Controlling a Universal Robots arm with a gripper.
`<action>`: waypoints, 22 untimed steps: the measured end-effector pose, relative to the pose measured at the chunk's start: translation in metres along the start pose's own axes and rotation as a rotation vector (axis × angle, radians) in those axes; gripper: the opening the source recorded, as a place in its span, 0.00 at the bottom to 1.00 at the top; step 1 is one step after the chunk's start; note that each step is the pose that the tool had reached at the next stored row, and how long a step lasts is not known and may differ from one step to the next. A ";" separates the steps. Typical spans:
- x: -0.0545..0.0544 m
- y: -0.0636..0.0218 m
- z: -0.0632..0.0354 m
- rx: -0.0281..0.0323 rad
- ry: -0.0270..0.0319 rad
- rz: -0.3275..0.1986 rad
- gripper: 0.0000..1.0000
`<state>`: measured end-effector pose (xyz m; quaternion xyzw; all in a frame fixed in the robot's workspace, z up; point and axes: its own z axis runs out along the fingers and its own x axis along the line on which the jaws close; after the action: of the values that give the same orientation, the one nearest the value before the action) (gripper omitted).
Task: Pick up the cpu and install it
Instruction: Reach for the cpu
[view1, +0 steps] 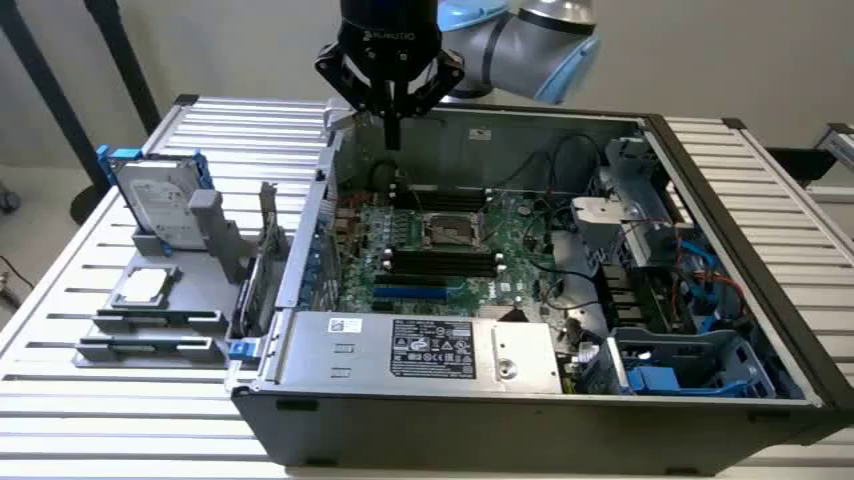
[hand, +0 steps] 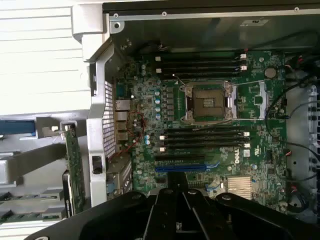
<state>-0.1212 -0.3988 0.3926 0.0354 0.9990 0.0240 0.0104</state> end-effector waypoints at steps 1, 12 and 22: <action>0.000 0.0000 0.0000 -0.0001 0.0000 0.000 0.11; 0.000 0.0000 0.0000 0.0000 0.0000 0.000 0.11; 0.037 -0.0026 -0.0008 0.0000 0.0000 0.000 0.11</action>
<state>-0.1581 -0.3988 0.3926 0.0354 0.9990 0.0240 0.0104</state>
